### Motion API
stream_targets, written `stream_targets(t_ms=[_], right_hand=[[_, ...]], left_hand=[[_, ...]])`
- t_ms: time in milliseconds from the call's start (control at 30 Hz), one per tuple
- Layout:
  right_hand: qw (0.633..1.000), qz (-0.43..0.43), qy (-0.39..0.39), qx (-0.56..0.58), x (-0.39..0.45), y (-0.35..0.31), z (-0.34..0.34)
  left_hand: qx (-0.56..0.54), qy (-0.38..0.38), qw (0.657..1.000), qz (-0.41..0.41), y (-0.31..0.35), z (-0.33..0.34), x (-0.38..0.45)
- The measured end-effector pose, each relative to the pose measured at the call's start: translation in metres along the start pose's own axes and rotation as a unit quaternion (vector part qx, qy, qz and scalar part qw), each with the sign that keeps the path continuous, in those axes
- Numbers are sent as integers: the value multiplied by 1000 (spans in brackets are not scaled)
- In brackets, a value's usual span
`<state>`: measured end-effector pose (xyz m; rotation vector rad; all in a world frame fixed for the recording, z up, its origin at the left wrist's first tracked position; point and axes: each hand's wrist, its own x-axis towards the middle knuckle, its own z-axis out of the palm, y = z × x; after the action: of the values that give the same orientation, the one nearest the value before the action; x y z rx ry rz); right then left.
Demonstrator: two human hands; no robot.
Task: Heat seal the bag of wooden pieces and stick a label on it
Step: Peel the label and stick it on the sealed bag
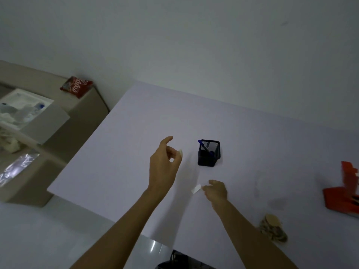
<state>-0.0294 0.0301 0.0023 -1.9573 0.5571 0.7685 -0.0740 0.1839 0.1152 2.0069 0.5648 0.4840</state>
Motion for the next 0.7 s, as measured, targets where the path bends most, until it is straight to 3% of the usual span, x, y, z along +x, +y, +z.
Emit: stream_targets(t_ms=[100, 267, 533, 600, 700], right_hand=[[995, -94, 17, 29, -32, -36, -6], [964, -213, -55, 147, -89, -104, -13], [959, -226, -50, 164, -103, -130, -22], [958, -232, -45, 163, -103, -131, -23], [959, -229, -43, 163, -100, -132, -28]], left_hand=[[44, -1, 998, 51, 5, 0, 4], [123, -7, 981, 148, 15, 2, 14], [217, 57, 903, 366, 14, 9, 24], [230, 71, 887, 394, 10, 7, 26], [222, 67, 890, 393, 4, 4, 28]])
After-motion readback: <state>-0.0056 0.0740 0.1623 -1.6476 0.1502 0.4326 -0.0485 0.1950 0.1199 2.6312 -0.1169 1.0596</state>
